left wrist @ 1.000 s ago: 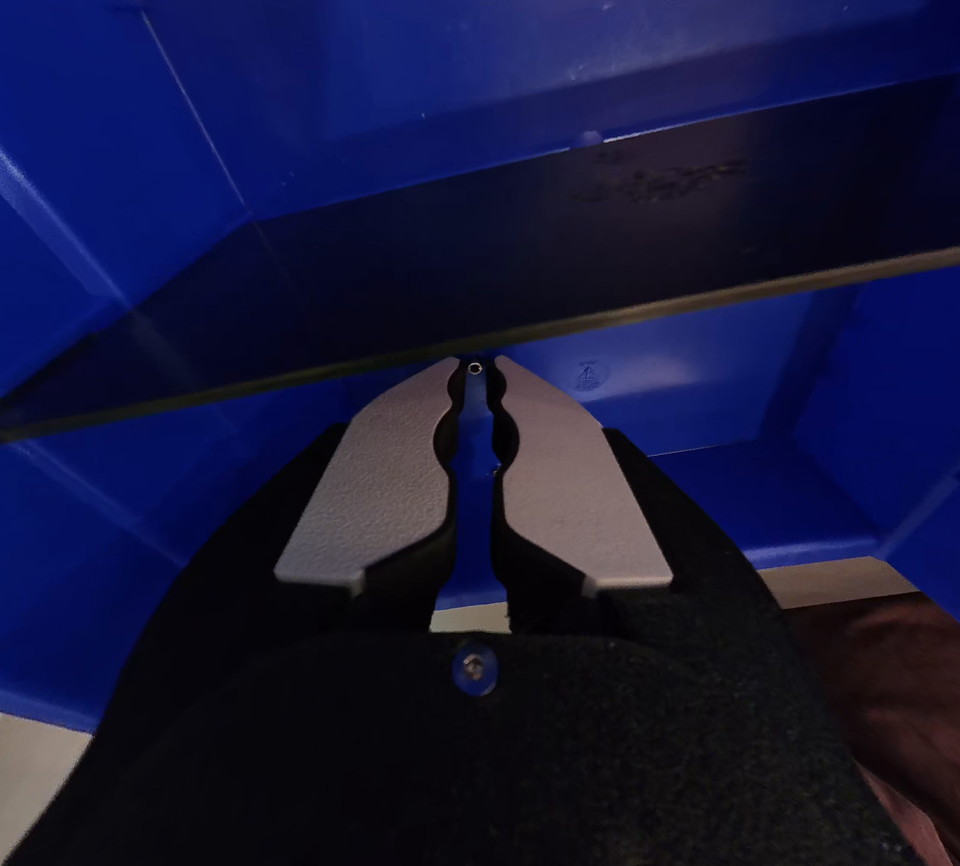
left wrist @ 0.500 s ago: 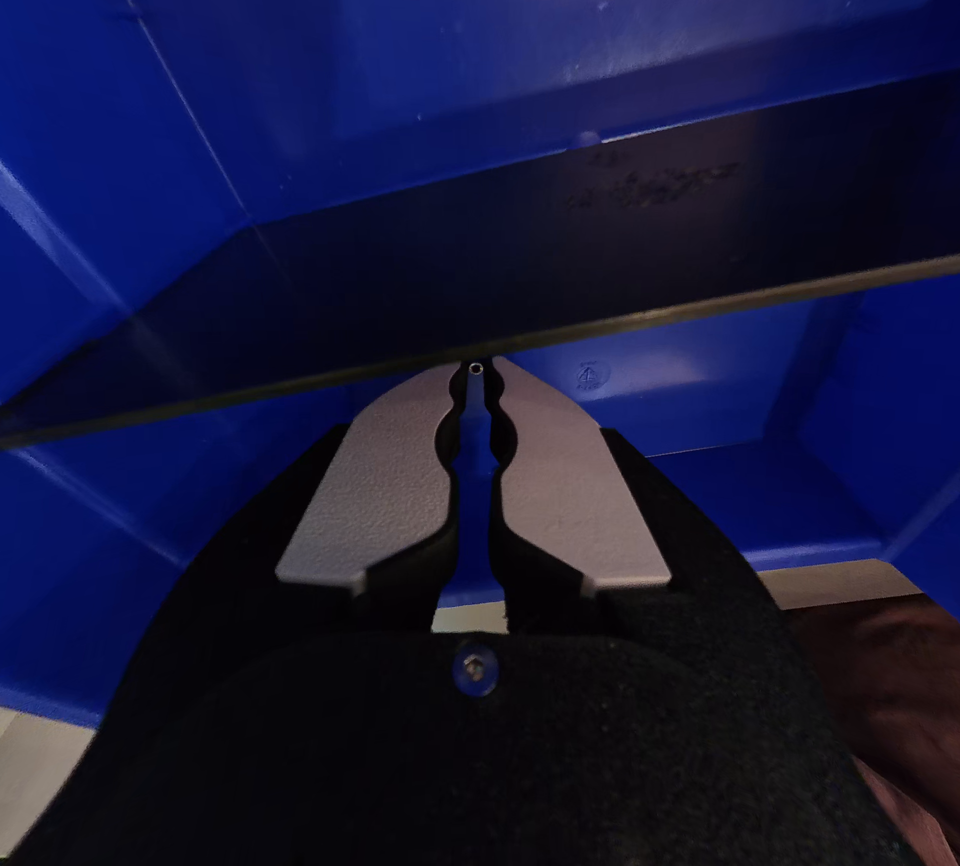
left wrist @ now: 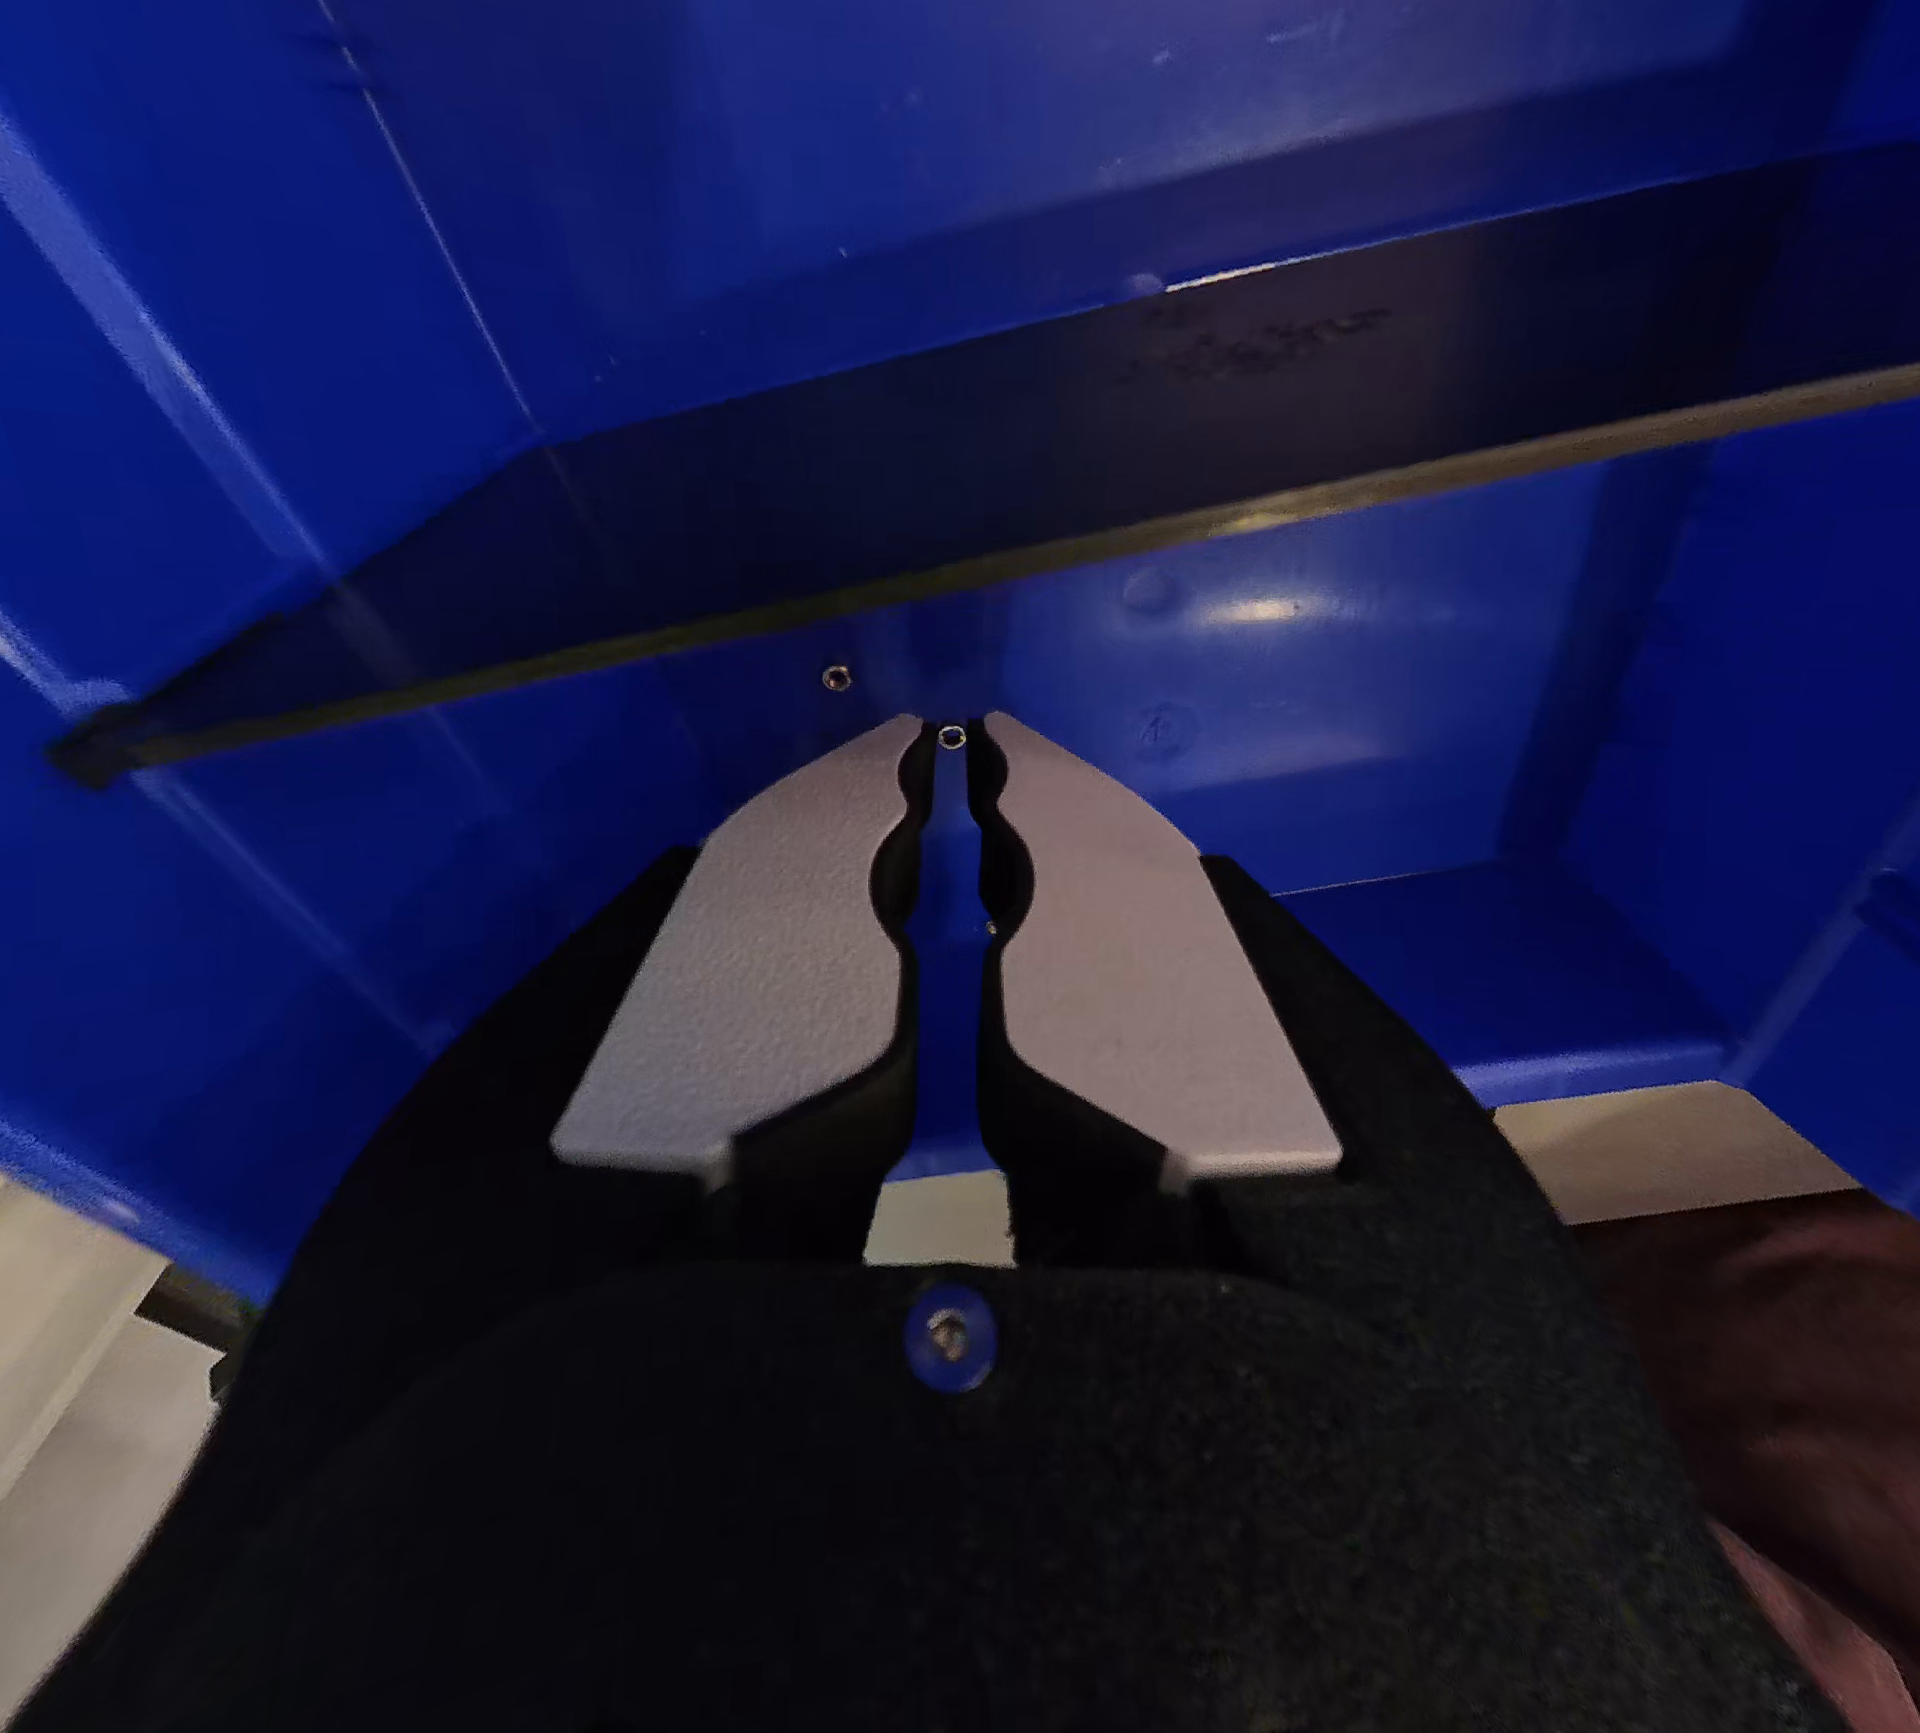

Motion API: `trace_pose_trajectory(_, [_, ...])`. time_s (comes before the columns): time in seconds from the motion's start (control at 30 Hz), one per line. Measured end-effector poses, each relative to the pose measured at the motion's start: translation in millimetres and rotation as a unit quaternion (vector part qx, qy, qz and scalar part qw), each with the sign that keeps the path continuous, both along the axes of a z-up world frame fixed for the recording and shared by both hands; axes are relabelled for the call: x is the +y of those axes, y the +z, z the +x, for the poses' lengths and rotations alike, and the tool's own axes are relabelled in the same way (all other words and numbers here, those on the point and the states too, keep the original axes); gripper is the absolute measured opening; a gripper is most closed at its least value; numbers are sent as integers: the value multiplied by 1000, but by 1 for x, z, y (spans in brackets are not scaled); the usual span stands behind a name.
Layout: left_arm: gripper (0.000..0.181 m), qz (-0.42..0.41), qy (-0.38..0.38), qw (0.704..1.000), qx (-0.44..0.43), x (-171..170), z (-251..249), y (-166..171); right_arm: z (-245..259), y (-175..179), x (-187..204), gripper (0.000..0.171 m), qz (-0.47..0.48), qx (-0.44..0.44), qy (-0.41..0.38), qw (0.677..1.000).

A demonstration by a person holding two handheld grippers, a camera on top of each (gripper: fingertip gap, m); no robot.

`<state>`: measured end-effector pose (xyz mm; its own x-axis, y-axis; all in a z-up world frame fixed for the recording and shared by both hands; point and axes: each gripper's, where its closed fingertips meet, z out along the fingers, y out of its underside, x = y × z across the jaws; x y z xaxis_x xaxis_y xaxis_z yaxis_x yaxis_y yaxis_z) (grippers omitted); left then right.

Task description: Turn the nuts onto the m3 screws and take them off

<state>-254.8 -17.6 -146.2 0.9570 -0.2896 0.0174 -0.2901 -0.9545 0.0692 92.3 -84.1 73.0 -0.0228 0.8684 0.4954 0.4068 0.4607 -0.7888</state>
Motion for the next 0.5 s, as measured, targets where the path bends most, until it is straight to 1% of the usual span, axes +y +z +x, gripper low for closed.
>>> trace_pose_trajectory(0.33, [6, 9, -3, 1000, -3, -4, 2, 10, -1, -4, 1, 45, -1, -9, 0, 1000])
trace_pose_trajectory(0.5, [6, 4, -1, 1000, -3, -13, 1, 17, -1, -6, 1, 45, -1, -14, -1, 1000])
